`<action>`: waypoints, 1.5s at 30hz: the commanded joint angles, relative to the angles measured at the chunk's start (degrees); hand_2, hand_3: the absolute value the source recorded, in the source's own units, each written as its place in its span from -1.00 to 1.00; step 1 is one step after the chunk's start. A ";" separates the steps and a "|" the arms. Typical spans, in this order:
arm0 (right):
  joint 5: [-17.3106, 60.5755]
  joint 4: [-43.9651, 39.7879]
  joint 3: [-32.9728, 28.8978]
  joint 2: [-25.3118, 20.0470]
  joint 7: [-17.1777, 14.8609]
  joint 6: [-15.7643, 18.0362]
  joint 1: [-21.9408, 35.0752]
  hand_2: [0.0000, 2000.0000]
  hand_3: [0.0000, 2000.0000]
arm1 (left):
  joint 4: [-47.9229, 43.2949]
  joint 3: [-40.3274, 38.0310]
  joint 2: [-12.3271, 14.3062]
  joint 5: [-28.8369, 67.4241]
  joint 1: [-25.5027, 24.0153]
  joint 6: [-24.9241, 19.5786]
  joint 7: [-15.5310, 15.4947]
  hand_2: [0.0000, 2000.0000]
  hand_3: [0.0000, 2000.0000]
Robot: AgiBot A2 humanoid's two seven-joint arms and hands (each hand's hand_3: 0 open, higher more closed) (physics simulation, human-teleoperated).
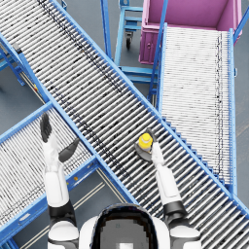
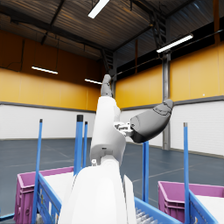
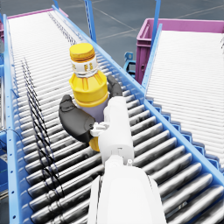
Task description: Pick up the oil and place it on the left assembly line, put the cola on the right, and keep Sprite still
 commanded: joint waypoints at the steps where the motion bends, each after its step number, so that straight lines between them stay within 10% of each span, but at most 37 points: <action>1: 0.04 -0.04 0.15 -0.89 -0.08 0.17 2.45 1.00 0.31 | 0.38 -0.43 0.04 0.00 -0.06 0.00 0.00 -1.00 -1.00; 4: 0.17 4.77 -0.08 -1.11 -0.46 -3.30 2.78 1.00 1.00 | 0.56 -0.58 0.38 0.00 -1.13 0.00 0.00 -1.00 -1.00; 19: 0.00 29.64 -0.90 -5.97 -0.22 10.04 15.39 1.00 1.00 | -3.17 15.71 0.81 0.01 -9.54 0.00 0.00 -1.00 -1.00; 20: 0.00 30.23 18.66 14.10 -0.23 10.32 25.28 1.00 1.00 | -3.07 16.65 0.93 0.01 -9.50 0.00 0.00 -1.00 -1.00; 21: -0.05 30.71 4.06 -1.39 -0.18 10.50 17.64 1.00 1.00 | -2.89 17.63 1.00 0.01 -9.60 0.00 0.00 -1.00 -1.00; 31: 0.03 36.19 12.29 -1.11 -0.44 12.97 15.53 1.00 1.00 | -1.05 25.68 3.49 10.37 -8.12 -0.03 0.00 -1.00 -1.00; 45: 0.13 31.32 21.55 0.91 0.93 6.50 13.22 1.00 1.00 | -0.20 28.52 6.39 11.71 -6.23 -4.15 0.09 -1.00 -1.00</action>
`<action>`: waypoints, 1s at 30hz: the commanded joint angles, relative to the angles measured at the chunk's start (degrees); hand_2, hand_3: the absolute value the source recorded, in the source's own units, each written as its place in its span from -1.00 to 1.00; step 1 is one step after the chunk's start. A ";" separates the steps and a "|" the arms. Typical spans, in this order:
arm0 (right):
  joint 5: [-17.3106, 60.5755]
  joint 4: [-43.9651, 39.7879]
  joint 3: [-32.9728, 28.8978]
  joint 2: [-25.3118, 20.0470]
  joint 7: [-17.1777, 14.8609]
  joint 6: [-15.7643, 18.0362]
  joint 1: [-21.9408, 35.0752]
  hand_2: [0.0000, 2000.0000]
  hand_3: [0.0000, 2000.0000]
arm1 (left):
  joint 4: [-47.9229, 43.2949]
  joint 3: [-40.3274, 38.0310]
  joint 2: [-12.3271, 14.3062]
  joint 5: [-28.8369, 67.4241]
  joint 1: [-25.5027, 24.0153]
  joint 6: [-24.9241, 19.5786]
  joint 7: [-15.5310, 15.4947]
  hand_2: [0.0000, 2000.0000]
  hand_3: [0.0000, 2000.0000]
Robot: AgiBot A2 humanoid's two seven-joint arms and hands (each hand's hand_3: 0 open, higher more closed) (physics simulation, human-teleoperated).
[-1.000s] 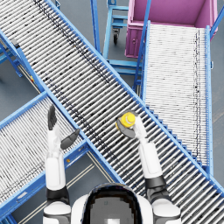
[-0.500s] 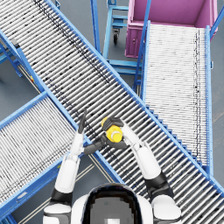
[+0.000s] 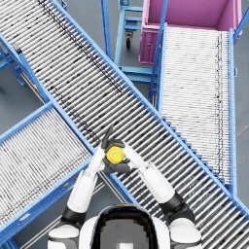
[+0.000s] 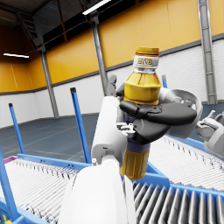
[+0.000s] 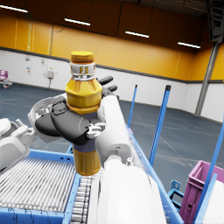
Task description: Pick up the oil and place it on the left assembly line, put the cola on the right, and keep Sprite still
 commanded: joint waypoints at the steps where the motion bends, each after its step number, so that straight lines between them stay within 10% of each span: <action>1: -0.01 -0.36 2.74 -0.02 -0.02 -0.46 0.11 1.00 1.00 | -1.03 0.27 0.76 -0.01 0.83 -0.04 -0.01 -1.00 -1.00; 8: 0.01 2.29 2.13 0.46 -0.57 -1.94 0.01 1.00 1.00 | -1.44 0.08 1.44 -0.07 0.97 -0.93 -0.24 -1.00 -1.00; 9: 0.03 2.29 2.17 0.50 -0.61 -1.97 0.04 1.00 1.00 | -2.08 -0.97 1.16 -0.06 0.58 -1.04 -0.23 0.36 -0.67; 10: 0.04 2.50 1.94 0.27 -0.39 -1.55 0.34 1.00 1.00 | -1.39 -0.65 0.36 -0.02 -0.38 -3.64 -0.47 1.00 -0.35; 14: 0.08 3.50 1.70 0.56 -0.23 0.27 0.49 1.00 1.00 | -1.83 -1.16 0.32 -0.07 -0.32 -7.23 -0.81 1.00 0.96; 15: 0.11 3.33 2.01 0.31 -0.37 0.86 0.83 -0.36 0.67 | -2.13 -0.49 0.82 -0.09 0.27 -7.22 -0.86 1.00 1.00; 16: 0.08 4.23 1.14 0.53 -0.56 -2.08 0.60 -1.00 0.35 | -2.40 -1.11 1.01 -0.11 0.35 -6.71 -0.88 1.00 1.00; 20: -0.04 5.95 -4.39 1.36 -0.81 -5.49 -0.91 -1.00 -0.96 | -4.48 -8.15 0.71 -0.11 -0.73 -2.24 -0.32 1.00 1.00; 30: -0.12 6.24 -6.70 0.50 -0.89 -6.65 -2.07 -1.00 -1.00 | 0.31 -34.32 2.11 -0.13 -6.04 0.81 0.03 1.00 1.00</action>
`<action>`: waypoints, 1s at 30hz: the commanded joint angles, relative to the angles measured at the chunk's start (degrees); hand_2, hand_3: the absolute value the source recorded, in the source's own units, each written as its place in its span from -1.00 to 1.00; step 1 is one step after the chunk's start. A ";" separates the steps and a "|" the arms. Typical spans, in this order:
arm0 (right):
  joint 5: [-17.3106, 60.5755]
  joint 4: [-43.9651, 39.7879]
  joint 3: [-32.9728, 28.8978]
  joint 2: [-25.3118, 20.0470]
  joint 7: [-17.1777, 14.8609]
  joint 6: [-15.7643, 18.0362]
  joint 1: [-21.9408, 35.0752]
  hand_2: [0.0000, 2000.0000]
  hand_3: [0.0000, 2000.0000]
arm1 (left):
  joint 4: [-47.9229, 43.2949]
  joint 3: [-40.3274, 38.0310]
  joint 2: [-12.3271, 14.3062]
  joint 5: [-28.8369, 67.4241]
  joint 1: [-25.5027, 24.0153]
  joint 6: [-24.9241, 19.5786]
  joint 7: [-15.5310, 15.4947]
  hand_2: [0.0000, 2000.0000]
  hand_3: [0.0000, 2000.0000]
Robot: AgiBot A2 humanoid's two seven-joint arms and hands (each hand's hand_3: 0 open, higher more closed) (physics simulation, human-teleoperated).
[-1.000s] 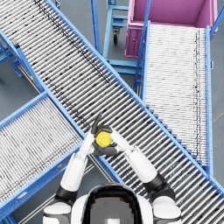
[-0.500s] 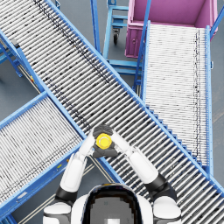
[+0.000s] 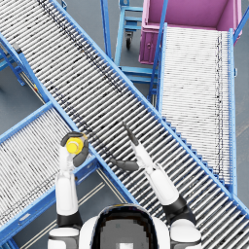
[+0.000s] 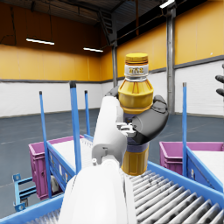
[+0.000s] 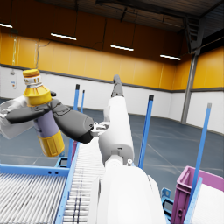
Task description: Pick up the oil and place it on the left assembly line, put the cola on the right, and keep Sprite still
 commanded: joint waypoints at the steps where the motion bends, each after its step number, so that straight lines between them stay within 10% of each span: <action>1: 0.00 0.39 -0.20 -0.33 0.00 -0.01 0.14 -1.00 -1.00 | 2.93 -9.84 0.46 0.00 -0.70 0.00 0.00 1.00 1.00; 9: 0.00 -0.03 0.47 -2.05 0.00 -0.04 0.28 -1.00 -1.00 | 11.97 -24.58 0.63 -0.01 -2.01 0.36 0.11 1.00 1.00; 10: 0.00 0.43 0.12 -2.19 0.00 -0.04 0.23 -1.00 -1.00 | 13.31 -26.20 0.39 -0.01 -1.95 0.36 0.11 -0.36 0.67; 11: 0.00 0.43 0.02 -2.32 0.00 -0.04 0.16 -1.00 -1.00 | 15.01 -27.97 0.08 -0.02 -1.79 1.04 0.07 -1.00 0.35; 15: -0.01 0.67 -0.28 -2.39 0.00 -0.04 -0.53 -1.00 -1.00 | 16.64 -34.09 -2.25 -0.04 -0.48 2.74 -0.07 -1.00 -0.96; 21: -0.01 1.30 -2.71 -2.90 0.00 -0.04 -1.09 -1.00 -1.00 | 10.69 -37.24 -6.31 -0.06 1.40 3.26 -0.11 -1.00 -1.00; 30: -0.03 3.18 -22.46 -3.42 0.00 -0.04 -1.95 -1.00 -1.00 | 0.52 -17.78 -7.51 -0.04 1.63 3.34 -0.12 -1.00 -1.00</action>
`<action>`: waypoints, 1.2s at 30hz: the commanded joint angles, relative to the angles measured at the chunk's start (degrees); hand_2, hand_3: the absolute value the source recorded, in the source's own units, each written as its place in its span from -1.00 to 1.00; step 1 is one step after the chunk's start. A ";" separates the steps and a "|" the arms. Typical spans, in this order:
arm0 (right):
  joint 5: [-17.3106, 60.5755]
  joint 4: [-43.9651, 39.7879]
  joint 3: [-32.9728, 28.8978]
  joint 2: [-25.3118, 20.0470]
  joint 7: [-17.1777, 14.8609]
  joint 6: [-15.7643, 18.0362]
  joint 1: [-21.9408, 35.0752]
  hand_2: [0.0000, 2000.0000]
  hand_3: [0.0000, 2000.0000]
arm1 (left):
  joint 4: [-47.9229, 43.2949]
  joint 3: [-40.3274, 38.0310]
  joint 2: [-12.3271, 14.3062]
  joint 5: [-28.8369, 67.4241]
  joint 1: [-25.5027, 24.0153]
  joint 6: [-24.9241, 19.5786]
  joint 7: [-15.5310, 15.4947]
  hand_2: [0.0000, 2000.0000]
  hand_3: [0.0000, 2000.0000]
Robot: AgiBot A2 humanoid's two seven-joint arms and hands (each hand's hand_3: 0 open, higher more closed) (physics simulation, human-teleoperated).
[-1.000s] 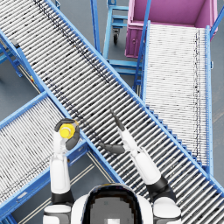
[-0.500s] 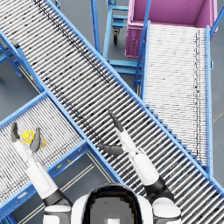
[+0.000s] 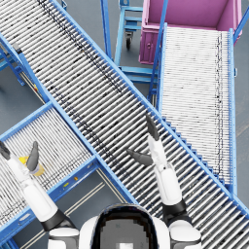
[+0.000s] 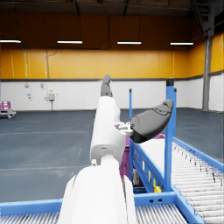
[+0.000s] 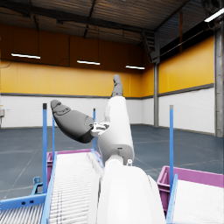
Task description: Pick up the oil and place it on the left assembly line, put the cola on the right, and keep Sprite still
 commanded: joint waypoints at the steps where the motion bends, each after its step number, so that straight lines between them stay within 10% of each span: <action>1: -0.01 0.66 -8.45 -0.31 0.00 0.00 0.95 -1.00 -1.00 | -2.63 9.77 -1.42 0.00 1.06 0.00 0.00 -1.00 -1.00; 13: -0.04 -2.41 -21.64 0.42 0.00 0.00 4.36 -1.00 -1.00 | -1.08 28.57 -4.35 0.04 9.57 0.00 0.00 -1.00 -1.00; 36: -12.38 -4.06 -8.31 10.71 -3.73 3.68 -4.31 -1.00 -1.00 | 3.15 38.27 -7.31 -19.74 5.79 3.73 3.72 -1.00 -1.00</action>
